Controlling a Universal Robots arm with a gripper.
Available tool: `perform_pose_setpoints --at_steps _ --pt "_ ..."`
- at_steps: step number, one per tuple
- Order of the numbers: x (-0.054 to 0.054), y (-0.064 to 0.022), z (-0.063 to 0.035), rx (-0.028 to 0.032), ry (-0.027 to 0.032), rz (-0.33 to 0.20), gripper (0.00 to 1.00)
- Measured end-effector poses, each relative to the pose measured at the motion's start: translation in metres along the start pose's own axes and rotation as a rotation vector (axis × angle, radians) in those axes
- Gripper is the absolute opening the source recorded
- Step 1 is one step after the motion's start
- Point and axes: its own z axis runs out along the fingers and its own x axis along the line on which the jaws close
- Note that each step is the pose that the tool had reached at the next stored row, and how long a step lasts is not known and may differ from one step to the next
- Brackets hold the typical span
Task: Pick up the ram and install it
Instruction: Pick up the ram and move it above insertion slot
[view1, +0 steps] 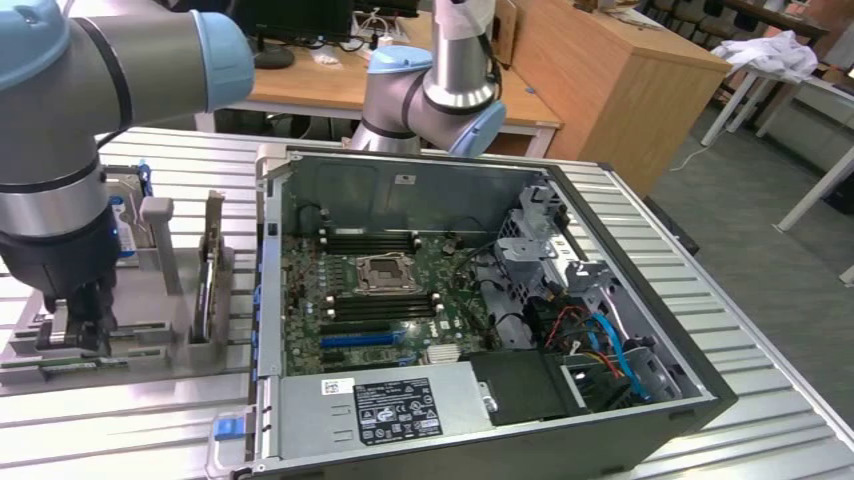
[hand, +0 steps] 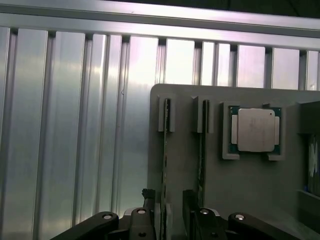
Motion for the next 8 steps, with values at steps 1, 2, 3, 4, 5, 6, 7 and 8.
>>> perform_pose_setpoints --at_steps 1,2,3,4,5,6,7,8 --pt "0.0 0.0 0.0008 -0.0001 0.0 0.0 0.36" --pt "0.0001 -0.0001 0.0016 0.0001 -0.0001 0.0 0.36" --pt "0.0001 -0.0001 0.0024 0.0 0.0 0.0 0.36" --pt "0.0001 -0.0001 0.0031 0.0 0.0 0.0 0.36" --pt "0.0001 -0.0002 0.0039 0.0 0.0 0.0 0.36" --pt "0.0001 -0.0002 0.0046 0.0 0.0 0.0 0.36" --pt "0.0002 -0.0002 0.0053 0.0001 -0.0001 0.0 0.36" --pt "0.0002 -0.0002 0.006 0.0 0.0 0.0 0.36"
